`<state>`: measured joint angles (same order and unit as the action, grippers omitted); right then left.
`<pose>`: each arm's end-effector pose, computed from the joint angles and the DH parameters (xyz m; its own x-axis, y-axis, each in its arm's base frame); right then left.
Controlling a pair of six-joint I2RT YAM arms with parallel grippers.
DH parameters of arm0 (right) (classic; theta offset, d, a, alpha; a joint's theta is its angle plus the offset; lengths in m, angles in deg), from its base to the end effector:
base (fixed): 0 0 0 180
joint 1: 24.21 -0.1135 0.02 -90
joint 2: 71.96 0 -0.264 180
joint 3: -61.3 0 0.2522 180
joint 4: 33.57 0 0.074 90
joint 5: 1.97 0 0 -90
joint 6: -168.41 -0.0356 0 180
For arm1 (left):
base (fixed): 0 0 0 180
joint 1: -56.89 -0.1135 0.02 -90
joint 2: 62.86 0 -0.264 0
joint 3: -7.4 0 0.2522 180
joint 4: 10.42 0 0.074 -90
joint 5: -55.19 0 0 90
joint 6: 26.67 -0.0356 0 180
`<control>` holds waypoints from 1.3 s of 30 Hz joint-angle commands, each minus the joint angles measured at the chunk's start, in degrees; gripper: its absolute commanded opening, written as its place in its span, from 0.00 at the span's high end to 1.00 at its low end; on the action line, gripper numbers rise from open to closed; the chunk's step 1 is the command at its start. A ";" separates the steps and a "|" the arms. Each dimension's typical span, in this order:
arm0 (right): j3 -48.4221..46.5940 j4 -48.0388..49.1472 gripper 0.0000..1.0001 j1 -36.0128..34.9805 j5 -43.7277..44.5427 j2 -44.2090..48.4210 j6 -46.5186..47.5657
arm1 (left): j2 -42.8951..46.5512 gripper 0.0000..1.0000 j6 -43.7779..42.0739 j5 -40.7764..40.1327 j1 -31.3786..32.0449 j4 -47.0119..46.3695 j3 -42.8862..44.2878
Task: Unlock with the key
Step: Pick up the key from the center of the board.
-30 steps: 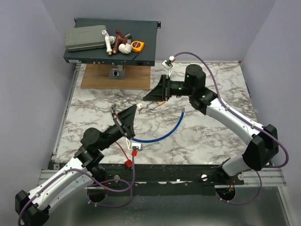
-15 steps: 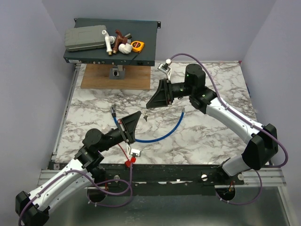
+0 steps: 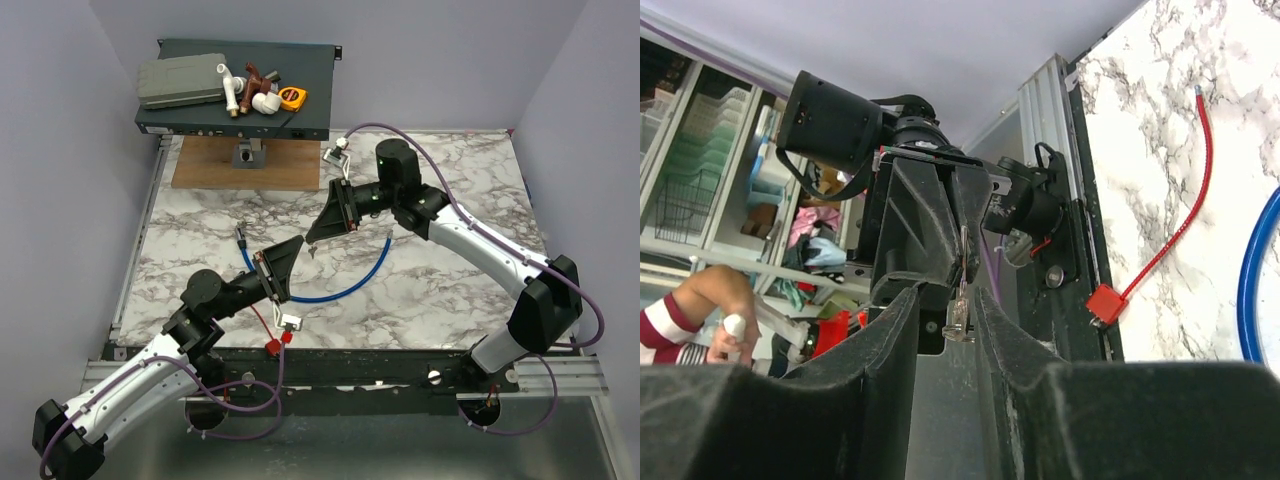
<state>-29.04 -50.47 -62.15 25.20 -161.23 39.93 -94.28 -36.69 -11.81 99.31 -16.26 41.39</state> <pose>0.2610 0.2436 0.3576 -0.7631 -0.2347 -0.6021 -0.6143 -0.0257 0.7886 0.1030 -0.1130 0.2780 0.8737 0.4296 0.2284 -0.2640 0.0243 0.9642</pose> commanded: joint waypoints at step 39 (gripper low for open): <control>9.79 -19.41 0.99 7.92 22.85 13.13 9.83 | -20.04 0.02 47.49 -3.27 -10.74 37.20 24.09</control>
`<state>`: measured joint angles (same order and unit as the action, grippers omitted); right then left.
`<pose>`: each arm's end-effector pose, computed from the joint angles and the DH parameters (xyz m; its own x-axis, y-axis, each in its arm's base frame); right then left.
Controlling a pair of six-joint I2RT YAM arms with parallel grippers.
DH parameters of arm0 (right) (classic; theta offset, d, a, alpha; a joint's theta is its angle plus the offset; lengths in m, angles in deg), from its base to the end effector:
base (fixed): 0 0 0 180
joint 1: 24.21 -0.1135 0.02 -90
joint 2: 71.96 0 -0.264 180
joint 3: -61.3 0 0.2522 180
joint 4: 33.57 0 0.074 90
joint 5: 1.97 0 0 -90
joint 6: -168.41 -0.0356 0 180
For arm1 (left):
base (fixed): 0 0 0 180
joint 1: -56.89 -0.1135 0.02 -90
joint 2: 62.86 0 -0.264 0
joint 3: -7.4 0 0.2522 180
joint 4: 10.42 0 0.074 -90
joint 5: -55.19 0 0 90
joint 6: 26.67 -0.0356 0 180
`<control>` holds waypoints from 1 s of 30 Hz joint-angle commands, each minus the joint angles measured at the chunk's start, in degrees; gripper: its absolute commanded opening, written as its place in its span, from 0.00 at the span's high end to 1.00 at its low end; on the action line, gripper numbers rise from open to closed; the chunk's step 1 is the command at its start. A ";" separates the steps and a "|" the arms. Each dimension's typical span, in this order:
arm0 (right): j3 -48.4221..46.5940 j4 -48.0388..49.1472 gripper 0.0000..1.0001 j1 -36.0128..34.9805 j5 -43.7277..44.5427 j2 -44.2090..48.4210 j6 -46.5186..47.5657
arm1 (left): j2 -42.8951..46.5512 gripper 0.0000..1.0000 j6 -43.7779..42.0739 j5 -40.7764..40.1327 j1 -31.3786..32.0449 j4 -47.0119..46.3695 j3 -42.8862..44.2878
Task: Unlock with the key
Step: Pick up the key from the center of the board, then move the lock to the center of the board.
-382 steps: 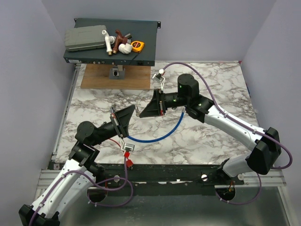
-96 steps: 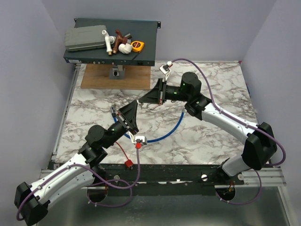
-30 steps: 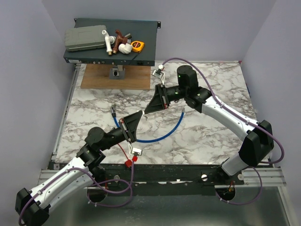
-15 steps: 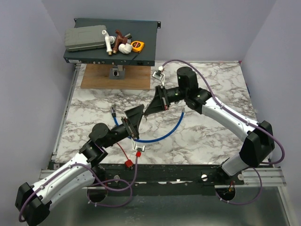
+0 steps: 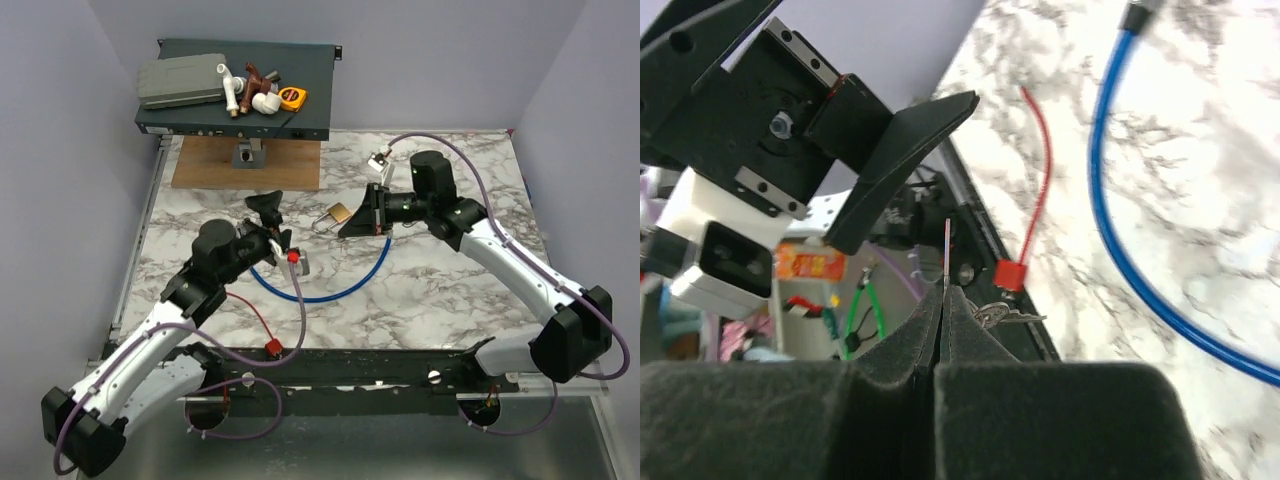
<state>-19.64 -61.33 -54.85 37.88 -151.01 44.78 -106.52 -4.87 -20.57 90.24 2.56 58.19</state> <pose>0.2520 0.1810 0.3388 -0.8226 -0.0748 -0.5637 -0.5589 0.2891 0.7772 0.1516 -0.1102 0.3160 0.6529 0.6477 -0.3927 0.3528 0.1987 0.9143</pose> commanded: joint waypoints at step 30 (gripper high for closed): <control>-1.80 -13.70 0.99 1.72 38.52 22.21 1.13 | -76.24 0.01 49.40 3.27 -0.60 43.13 68.08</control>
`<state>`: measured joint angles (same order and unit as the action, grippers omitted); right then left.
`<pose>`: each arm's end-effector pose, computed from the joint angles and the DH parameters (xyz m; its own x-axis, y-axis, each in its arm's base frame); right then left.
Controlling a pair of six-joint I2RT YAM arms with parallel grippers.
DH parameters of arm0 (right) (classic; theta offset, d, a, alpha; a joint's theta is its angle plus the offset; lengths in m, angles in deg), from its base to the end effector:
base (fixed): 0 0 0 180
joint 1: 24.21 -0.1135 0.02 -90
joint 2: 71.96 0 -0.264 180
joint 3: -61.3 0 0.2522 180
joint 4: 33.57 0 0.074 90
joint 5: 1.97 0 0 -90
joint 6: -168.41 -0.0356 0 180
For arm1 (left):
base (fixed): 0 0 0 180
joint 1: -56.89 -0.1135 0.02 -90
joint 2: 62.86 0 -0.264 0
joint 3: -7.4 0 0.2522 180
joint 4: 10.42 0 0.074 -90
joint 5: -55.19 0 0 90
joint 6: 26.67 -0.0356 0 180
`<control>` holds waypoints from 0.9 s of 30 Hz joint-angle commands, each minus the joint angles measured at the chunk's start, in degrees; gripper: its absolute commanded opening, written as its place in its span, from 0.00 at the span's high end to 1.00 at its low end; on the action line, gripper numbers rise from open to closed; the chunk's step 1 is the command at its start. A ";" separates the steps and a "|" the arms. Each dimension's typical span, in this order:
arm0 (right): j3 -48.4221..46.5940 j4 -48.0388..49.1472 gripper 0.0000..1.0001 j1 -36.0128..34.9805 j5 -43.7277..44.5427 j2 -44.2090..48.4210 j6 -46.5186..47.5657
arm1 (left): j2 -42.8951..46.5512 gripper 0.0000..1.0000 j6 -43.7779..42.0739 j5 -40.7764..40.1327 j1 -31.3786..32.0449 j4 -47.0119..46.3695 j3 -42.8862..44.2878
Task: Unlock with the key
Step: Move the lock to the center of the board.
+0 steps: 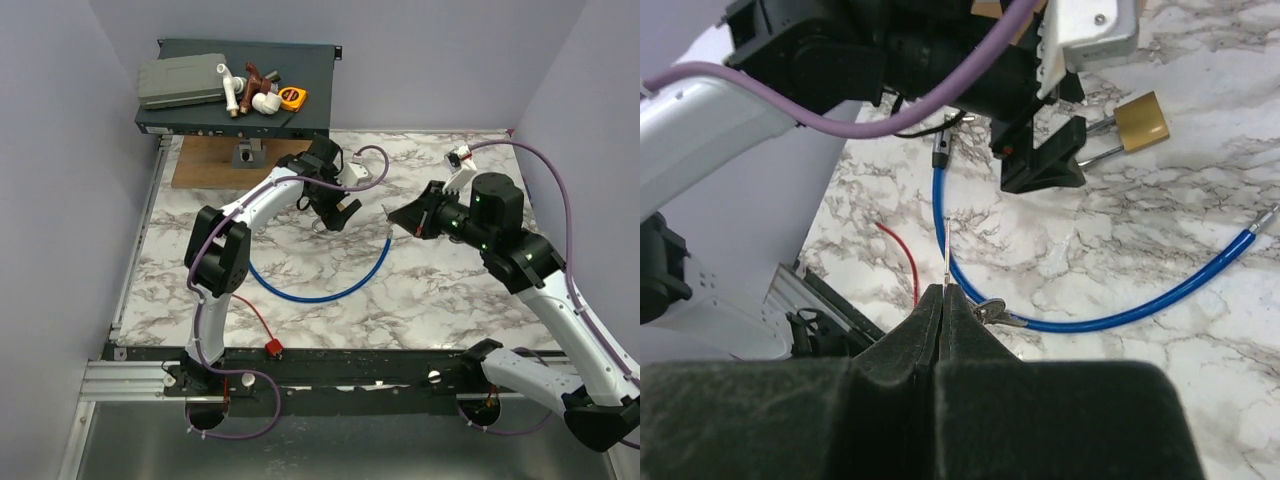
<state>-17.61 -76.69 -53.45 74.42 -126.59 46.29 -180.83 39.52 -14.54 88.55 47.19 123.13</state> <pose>0.1703 0.1049 0.3974 -0.5944 0.2595 -0.7612 -0.4168 0.7100 0.5676 0.3764 -0.2466 0.2439 -0.4148 0.7007 -0.5805 0.8831 0.4637 -0.0713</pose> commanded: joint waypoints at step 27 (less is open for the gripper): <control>-8.50 7.02 0.99 0.32 -1.33 -7.51 -3.02 | -10.83 0.01 11.19 -14.98 4.76 -2.13 8.86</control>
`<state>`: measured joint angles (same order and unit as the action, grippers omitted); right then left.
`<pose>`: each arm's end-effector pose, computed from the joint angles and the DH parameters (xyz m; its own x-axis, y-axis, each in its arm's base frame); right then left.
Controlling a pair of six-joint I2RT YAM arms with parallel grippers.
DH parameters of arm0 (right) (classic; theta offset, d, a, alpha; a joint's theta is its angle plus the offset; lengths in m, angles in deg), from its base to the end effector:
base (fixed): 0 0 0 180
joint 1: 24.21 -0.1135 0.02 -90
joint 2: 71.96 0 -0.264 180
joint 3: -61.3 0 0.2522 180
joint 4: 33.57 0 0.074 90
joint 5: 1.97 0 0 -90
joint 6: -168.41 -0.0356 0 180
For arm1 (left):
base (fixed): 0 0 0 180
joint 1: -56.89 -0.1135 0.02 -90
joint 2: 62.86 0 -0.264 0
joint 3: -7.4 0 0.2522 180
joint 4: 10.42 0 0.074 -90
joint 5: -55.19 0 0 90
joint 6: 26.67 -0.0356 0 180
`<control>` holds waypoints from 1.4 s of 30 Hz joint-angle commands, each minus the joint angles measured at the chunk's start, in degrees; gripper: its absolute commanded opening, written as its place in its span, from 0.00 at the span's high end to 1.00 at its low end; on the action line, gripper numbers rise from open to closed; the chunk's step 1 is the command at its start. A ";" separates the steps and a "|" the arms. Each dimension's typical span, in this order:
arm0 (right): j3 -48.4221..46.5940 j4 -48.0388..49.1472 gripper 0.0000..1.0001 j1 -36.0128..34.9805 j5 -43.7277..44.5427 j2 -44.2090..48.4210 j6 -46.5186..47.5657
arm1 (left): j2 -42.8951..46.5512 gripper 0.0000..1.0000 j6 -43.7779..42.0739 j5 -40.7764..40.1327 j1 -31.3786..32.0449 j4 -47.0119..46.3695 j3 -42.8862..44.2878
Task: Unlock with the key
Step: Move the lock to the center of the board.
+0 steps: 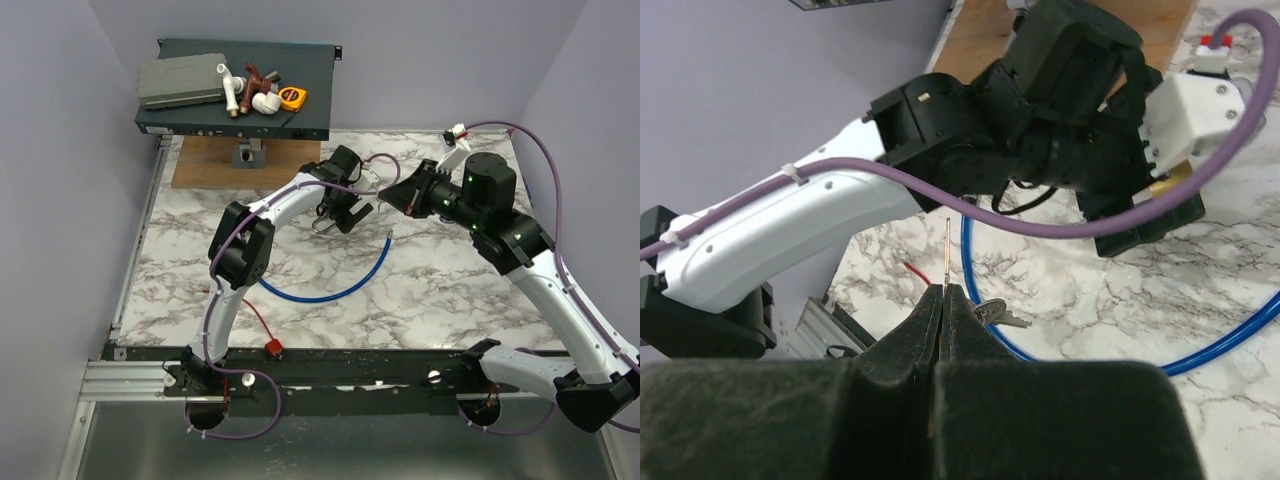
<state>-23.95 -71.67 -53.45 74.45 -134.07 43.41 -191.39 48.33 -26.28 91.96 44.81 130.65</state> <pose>0.1995 0.1213 0.4179 -0.5704 0.3197 -0.7566 -0.4219 0.6764 0.6038 0.3975 -0.2855 0.2018 -0.5256 0.6817 -0.5089 0.7910 0.6118 0.0027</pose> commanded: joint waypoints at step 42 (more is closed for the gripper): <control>-1.07 3.73 0.99 0.32 -2.69 0.71 0.16 | -2.69 1.00 3.63 -0.74 -1.45 8.51 3.40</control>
<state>-24.52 -69.26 -53.45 72.68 -133.59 43.32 -196.11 52.85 -26.52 90.39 53.60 134.34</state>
